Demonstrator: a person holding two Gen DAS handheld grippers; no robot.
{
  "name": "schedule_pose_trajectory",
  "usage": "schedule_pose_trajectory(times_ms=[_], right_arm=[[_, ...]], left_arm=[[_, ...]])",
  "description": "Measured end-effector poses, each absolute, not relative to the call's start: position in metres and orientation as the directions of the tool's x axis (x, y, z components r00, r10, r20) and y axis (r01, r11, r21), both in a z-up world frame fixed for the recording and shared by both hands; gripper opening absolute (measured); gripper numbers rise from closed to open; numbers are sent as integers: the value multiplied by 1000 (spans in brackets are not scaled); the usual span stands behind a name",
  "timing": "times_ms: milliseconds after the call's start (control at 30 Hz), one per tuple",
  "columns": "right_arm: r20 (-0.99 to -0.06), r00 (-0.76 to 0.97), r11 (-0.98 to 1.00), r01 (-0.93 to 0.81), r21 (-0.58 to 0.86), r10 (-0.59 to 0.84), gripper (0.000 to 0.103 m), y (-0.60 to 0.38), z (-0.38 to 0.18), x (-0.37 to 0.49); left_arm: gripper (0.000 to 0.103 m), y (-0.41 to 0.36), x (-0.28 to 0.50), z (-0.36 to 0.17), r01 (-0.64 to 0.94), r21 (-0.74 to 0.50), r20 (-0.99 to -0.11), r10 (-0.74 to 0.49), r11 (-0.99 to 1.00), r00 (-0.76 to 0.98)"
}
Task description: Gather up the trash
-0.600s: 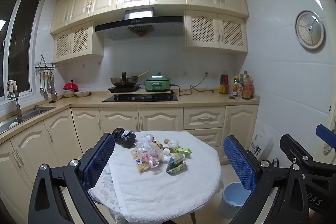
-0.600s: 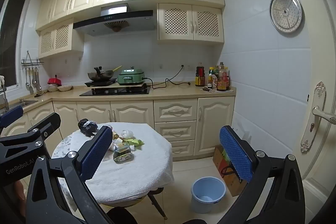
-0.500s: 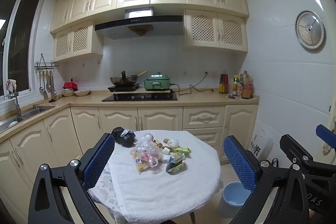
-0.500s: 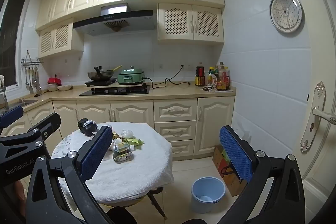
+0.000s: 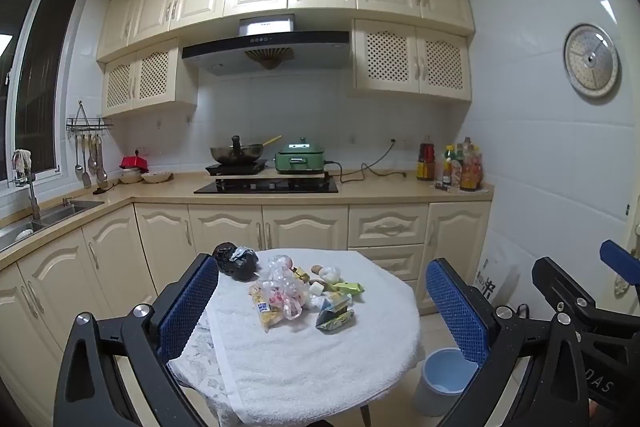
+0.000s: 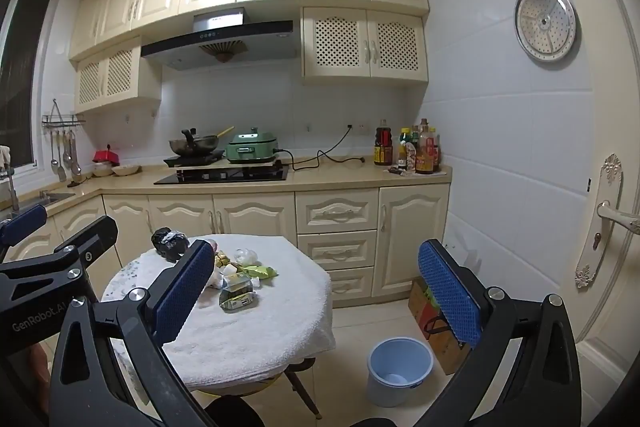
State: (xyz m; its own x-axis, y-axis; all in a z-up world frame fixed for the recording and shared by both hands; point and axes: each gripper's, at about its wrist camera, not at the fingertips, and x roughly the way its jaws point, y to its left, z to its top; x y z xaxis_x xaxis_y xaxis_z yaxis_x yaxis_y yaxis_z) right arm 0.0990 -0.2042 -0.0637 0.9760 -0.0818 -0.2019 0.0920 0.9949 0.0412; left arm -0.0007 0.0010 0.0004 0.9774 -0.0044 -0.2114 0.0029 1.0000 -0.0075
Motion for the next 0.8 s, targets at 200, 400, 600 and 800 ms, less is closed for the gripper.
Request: schedule_pose_trajectory(times_ms=[200,400,600,800], right_arm=[[-198,977,995,91,45,-81,103,-204,-65,96],[-198,977,995,90,46,-80,103,-204,-64,96],[-200,977,995,88,46,-77,103,-205,-65,96],[-200,977,995,89,46,-78,103,-205,-65,96]], left_arm=[[102,2,-1,0,4,-10,-212,-6,1000,977],[102,2,0,0,2,-9,-213,-4,1000,977],[102,3,0,0,2,-9,-213,-4,1000,977],[102,2,0,0,2,-8,-212,-4,1000,977]])
